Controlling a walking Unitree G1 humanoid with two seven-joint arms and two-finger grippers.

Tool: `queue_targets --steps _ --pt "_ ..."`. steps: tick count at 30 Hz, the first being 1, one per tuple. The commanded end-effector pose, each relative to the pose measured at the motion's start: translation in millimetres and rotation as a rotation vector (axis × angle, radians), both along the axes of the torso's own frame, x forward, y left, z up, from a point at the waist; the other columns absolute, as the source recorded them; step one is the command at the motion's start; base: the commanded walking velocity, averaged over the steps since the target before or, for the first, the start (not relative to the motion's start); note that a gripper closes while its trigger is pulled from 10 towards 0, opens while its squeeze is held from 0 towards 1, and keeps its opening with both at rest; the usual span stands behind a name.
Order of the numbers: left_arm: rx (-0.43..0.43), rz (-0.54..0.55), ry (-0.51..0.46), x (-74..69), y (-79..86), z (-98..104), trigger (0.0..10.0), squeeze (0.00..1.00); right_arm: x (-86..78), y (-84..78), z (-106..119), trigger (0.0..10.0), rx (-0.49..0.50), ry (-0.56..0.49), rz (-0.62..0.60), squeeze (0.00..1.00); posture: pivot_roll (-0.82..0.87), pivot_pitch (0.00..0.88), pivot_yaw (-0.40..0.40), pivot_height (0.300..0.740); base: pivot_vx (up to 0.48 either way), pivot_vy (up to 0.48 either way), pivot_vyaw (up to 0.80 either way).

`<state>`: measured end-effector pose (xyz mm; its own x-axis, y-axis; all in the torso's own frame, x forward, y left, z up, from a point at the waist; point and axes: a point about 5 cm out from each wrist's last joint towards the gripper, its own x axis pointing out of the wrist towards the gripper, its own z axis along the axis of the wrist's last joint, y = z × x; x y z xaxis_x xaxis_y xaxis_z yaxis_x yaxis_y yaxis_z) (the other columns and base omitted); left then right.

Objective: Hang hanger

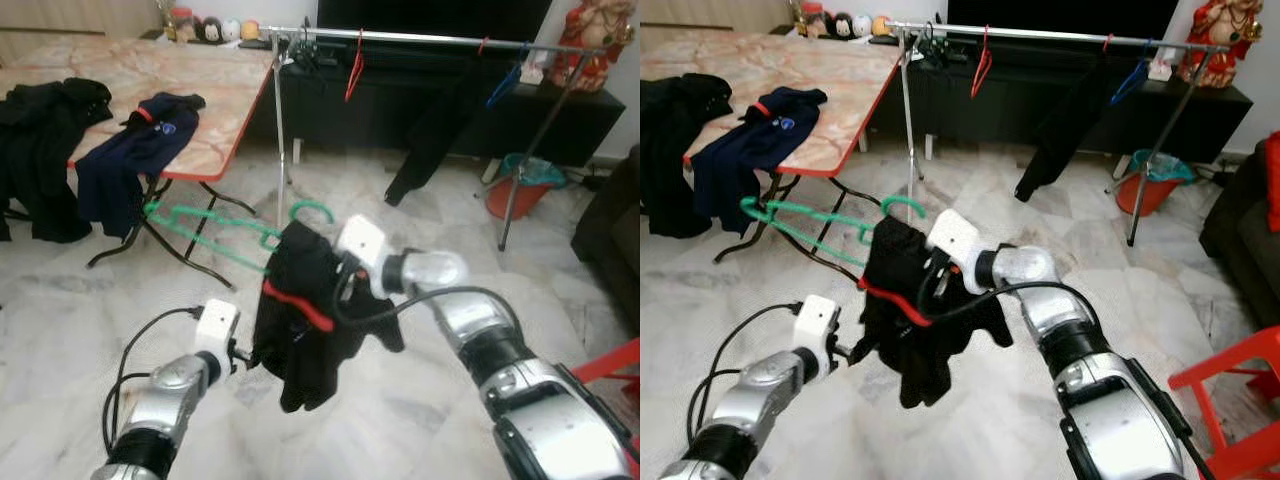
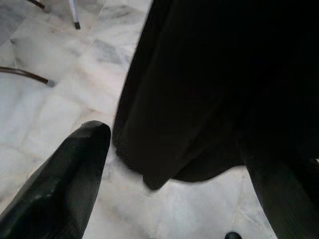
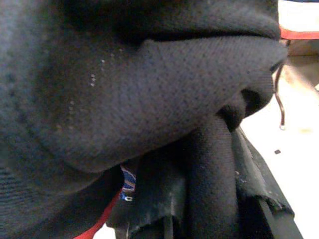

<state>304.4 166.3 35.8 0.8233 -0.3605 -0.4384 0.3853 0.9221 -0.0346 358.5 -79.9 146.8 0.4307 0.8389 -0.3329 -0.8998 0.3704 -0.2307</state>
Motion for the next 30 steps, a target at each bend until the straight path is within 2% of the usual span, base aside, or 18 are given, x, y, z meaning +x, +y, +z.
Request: queue_targets --steps 1,3,7,9,16,17,18,24,25,30 --pt "-0.004 -0.019 -0.004 1.1 -3.5 -1 10.0 1.0 3.9 1.9 15 10.0 0.023 -0.037 0.012 0.0 0.15 0.0 -0.089 0.74 0.0 0.0 0.0" --pt "0.04 -0.052 -0.017 0.7 -8.0 -4 10.0 1.0 2.2 6.3 14 10.0 0.02 -0.032 0.035 0.0 0.15 0.0 -0.092 0.74 0.0 0.0 0.0" --pt "0.089 -0.036 -0.019 0.7 -6.3 -9 10.0 1.0 0.4 10.2 13 10.0 0.013 -0.026 0.059 0.0 0.16 0.0 -0.099 0.74 0.0 0.0 0.0" --pt "0.132 0.02 -0.019 2.0 -0.1 -11 10.0 1.0 0.0 12.5 13 10.0 0.016 -0.024 0.066 0.0 0.16 0.0 -0.101 0.74 0.0 0.0 0.0" --pt "0.141 0.129 -0.031 6.6 1.7 -12 10.0 1.0 -2.1 19.3 16 10.0 0.03 -0.022 0.102 0.0 0.16 0.0 -0.104 0.74 0.0 0.0 0.0" --pt "0.155 0.156 -0.046 8.3 1.5 -12 10.0 0.9 -2.2 19.6 17 10.0 0.03 -0.024 0.105 0.0 0.16 0.0 -0.104 0.74 0.0 0.0 0.0" --pt "0.162 0.175 -0.054 9.3 2.6 -11 10.0 0.0 -2.1 19.4 18 10.0 0.031 -0.025 0.106 0.0 0.15 0.0 -0.103 0.74 0.0 0.0 0.0" --pt "0.175 0.219 -0.062 10.6 7.7 -10 10.0 0.0 -2.4 18.9 18 10.0 0.031 -0.025 0.111 0.0 0.15 0.0 -0.103 0.74 0.0 0.0 0.0" --pt "0.17 0.243 -0.069 10.4 12.3 -10 0.0 0.0 -3.0 18.7 18 10.0 0.029 -0.023 0.117 0.0 0.15 0.0 -0.104 0.74 0.0 0.0 0.0" --pt "0.188 0.251 -0.067 5.9 22.3 -13 0.0 0.0 -3.1 16.0 17 10.0 0.021 -0.02 0.12 0.0 0.16 0.0 -0.103 0.74 0.0 0.0 0.0"
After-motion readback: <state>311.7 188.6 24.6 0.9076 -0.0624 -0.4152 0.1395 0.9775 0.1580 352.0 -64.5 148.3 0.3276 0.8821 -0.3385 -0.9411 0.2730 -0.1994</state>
